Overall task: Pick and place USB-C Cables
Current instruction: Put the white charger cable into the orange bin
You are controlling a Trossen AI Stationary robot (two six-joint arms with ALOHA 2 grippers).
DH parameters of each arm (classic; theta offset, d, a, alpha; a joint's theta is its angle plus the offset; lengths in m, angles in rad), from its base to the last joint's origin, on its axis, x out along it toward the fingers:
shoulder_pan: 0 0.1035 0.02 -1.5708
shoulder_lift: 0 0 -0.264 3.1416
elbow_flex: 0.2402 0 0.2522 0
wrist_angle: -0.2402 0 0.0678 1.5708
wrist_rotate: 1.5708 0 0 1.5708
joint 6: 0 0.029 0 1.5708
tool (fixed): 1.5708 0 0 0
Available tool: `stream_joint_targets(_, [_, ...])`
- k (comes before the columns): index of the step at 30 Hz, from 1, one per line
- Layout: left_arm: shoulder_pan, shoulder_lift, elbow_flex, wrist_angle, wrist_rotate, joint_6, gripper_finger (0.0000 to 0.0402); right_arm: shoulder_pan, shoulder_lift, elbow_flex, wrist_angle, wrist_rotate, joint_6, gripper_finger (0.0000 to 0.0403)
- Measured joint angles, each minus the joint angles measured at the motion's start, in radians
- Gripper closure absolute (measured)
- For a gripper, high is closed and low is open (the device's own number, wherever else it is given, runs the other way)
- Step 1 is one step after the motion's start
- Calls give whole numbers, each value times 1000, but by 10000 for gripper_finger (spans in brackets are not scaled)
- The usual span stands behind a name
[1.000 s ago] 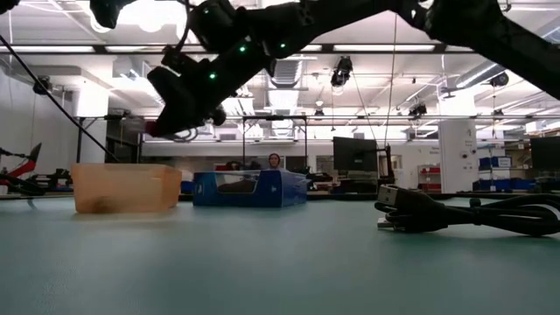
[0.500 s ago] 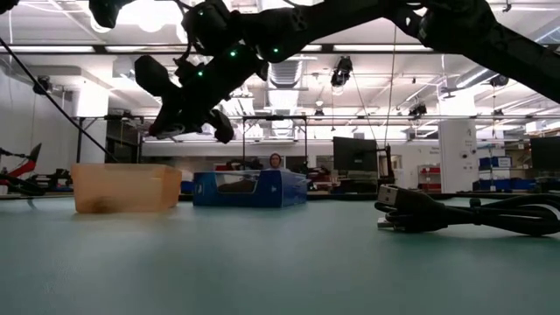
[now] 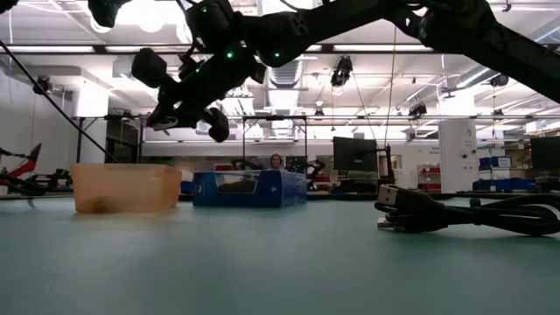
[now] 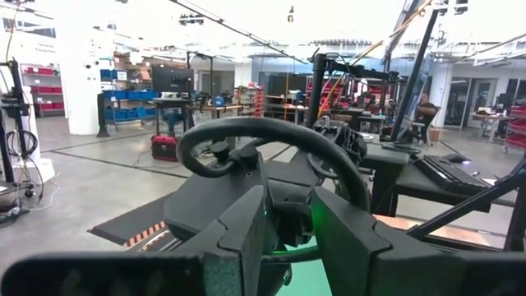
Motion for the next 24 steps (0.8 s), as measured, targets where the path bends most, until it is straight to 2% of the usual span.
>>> stream_joint_targets(24, [0,-5,0,9,0,1,313,11,17,-14,104,11,-11,369])
